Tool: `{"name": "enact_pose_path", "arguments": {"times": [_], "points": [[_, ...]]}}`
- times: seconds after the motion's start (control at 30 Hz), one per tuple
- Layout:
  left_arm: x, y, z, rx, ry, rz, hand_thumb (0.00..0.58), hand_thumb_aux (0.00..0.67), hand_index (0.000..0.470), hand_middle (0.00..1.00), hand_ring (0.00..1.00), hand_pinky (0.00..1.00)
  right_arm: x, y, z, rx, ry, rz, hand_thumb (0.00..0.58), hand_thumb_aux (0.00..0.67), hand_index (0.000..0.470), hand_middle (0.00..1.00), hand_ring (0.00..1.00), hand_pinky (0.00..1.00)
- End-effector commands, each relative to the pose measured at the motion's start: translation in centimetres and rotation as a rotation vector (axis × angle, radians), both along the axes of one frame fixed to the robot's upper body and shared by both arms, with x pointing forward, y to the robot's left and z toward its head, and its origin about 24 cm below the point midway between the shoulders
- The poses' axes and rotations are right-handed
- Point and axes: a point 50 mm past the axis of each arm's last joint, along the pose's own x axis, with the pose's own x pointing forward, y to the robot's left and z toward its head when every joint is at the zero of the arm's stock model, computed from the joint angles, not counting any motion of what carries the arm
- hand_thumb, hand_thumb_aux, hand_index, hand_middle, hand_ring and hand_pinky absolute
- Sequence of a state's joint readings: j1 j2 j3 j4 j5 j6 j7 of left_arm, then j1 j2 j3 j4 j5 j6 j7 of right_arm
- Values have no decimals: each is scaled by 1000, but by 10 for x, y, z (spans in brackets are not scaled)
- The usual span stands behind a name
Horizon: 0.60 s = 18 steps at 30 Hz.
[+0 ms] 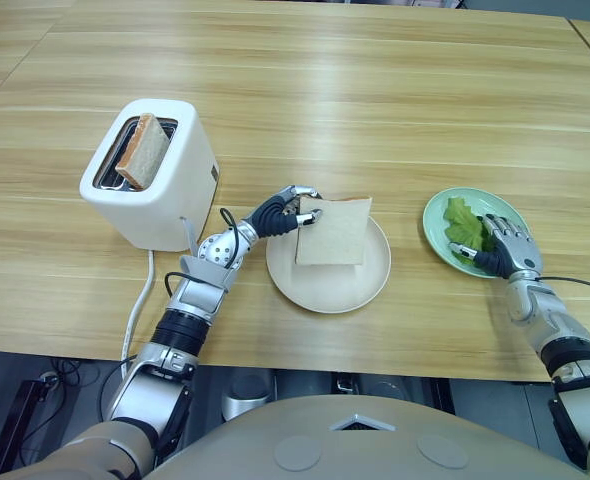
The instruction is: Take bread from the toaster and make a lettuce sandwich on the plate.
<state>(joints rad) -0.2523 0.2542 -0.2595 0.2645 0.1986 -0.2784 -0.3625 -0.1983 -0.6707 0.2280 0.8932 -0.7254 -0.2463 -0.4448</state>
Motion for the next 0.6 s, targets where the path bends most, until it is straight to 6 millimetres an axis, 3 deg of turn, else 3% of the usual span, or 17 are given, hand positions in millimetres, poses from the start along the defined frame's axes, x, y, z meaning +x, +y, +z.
{"name": "enact_pose_path", "arguments": {"times": [0.03, 0.07, 0.17, 0.47, 0.6], "points": [[-4, -4, -8, 37, 17, -27, 516, 447, 307, 714, 714, 714, 1, 1, -1, -2, 3, 8, 363, 260, 179, 0, 0, 0], [-5, -4, -10, 43, 22, -33, 509, 436, 299, 694, 694, 694, 1, 2, 0, -1, -3, 11, 458, 363, 249, 0, 0, 0], [-7, -5, -13, 55, 32, -44, 509, 436, 299, 675, 675, 675, 3, 2, 1, 1, -16, 14, 500, 420, 289, 0, 0, 0], [-8, -4, -22, 92, 49, -57, 514, 444, 305, 596, 596, 596, 4, 5, 4, 11, -53, 27, 567, 570, 391, 0, 0, 0], [-5, 1, -23, 121, 33, -32, 482, 394, 271, 557, 557, 557, 5, 6, 6, 16, -74, 32, 578, 633, 435, 0, 0, 0]]}}
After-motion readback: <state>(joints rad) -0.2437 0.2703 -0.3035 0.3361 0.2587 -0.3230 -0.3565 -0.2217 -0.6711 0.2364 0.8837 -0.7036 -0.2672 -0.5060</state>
